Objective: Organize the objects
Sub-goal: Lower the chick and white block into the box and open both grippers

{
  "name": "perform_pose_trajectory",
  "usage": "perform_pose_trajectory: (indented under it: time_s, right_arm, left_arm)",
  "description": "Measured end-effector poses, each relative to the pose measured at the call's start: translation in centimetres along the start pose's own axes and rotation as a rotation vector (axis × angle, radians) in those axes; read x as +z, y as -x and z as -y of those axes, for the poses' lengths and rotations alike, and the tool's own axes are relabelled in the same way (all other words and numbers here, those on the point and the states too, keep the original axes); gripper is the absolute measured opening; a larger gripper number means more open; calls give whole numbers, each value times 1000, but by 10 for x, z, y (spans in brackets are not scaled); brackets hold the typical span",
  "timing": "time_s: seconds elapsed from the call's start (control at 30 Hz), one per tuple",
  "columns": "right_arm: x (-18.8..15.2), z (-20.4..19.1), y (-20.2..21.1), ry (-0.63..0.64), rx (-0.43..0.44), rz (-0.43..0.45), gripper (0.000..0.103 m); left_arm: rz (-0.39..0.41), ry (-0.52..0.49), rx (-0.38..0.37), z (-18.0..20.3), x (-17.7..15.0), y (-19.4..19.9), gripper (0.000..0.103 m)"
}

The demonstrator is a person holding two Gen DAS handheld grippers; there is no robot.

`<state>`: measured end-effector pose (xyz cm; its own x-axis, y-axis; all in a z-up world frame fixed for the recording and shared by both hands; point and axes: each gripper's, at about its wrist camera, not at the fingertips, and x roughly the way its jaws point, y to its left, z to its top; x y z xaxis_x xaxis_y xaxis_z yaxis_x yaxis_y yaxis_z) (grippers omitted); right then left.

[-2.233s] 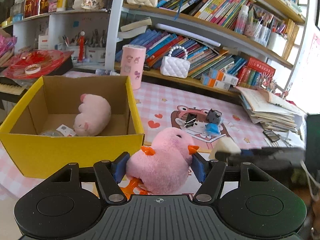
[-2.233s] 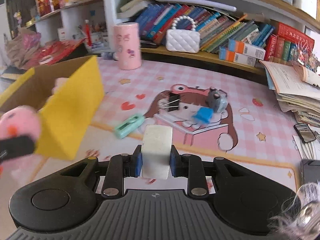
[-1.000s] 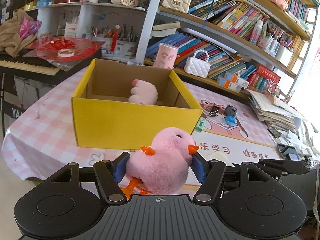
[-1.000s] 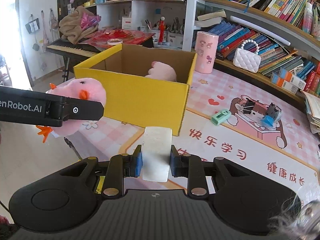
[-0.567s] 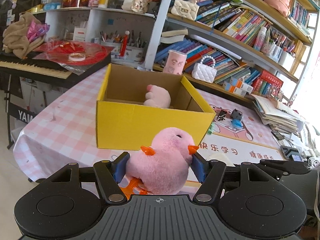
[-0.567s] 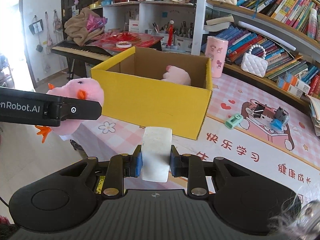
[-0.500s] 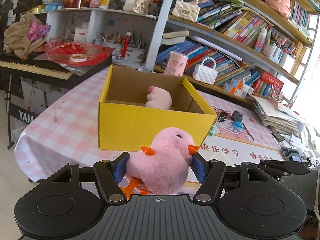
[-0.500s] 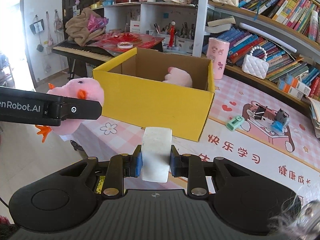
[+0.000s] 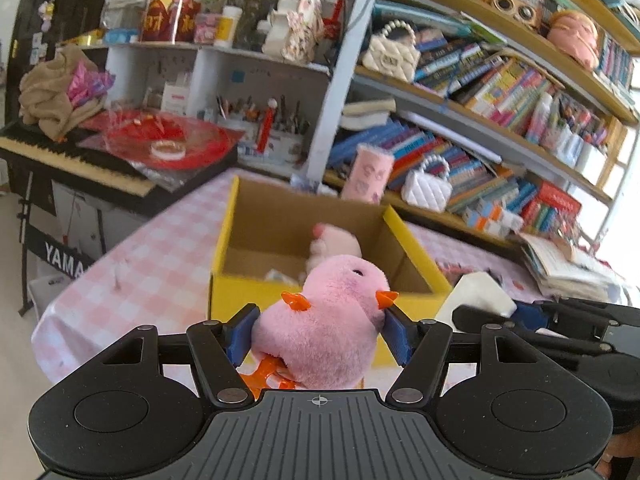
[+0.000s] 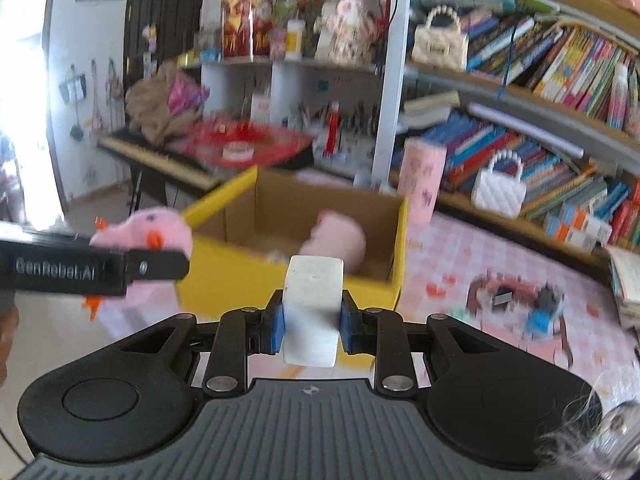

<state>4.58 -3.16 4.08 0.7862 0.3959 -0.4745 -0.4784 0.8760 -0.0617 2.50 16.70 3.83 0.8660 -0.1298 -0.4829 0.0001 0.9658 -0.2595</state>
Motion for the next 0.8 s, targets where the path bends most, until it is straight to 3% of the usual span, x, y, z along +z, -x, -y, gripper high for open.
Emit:
perform_pose_trajectory:
  time_s: [0.17, 0.3, 0.63, 0.8]
  right_arm:
    - [30, 12, -26, 22, 11, 63, 25]
    - [40, 21, -58, 50, 24, 71, 25]
    - [34, 35, -133, 126, 116, -89, 25]
    - [30, 44, -155, 123, 152, -150, 25]
  left_arm:
    - [49, 2, 31, 6, 26, -19, 65]
    - [42, -2, 78, 11, 34, -47, 65]
    - [-23, -21, 187, 18, 29, -104, 65]
    - [-62, -50, 226, 21, 24, -121, 60]
